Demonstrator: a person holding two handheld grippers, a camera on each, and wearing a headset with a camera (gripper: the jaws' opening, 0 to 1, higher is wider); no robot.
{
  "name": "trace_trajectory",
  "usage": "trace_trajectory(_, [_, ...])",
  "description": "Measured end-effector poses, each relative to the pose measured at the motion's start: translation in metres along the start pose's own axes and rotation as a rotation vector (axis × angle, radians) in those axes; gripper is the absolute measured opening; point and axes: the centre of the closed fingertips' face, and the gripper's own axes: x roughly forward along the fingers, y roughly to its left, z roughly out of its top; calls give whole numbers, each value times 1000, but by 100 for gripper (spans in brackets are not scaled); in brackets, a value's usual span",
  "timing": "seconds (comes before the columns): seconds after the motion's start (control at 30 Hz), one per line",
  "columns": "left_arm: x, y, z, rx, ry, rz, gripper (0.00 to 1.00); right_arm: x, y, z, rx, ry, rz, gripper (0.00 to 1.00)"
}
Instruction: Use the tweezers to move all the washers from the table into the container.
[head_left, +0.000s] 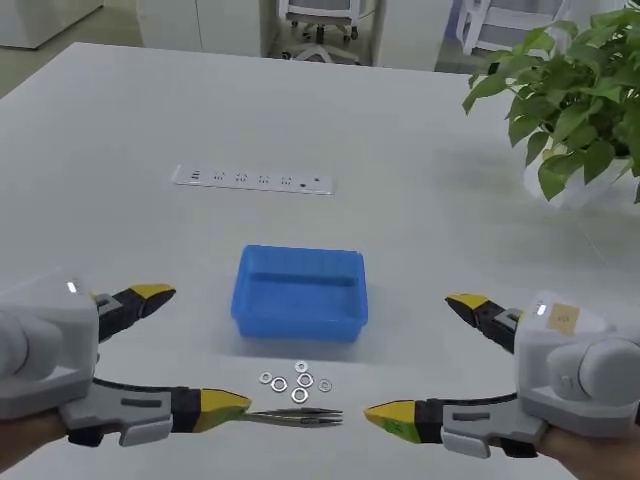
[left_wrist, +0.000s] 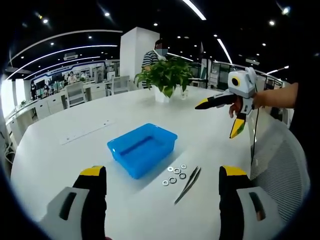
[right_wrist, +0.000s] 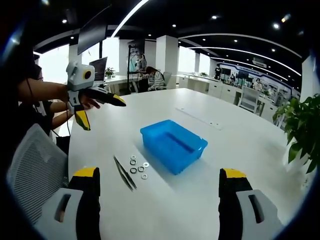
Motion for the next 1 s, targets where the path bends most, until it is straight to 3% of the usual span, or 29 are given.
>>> trace_trajectory(0.47, [0, 1, 1, 11, 2, -5, 99, -2, -3, -1, -7, 7, 2, 100])
trace_trajectory(1.0, [3, 5, -5, 66, 64, -42, 95, 0, -5, -4, -60, 44, 46, 94])
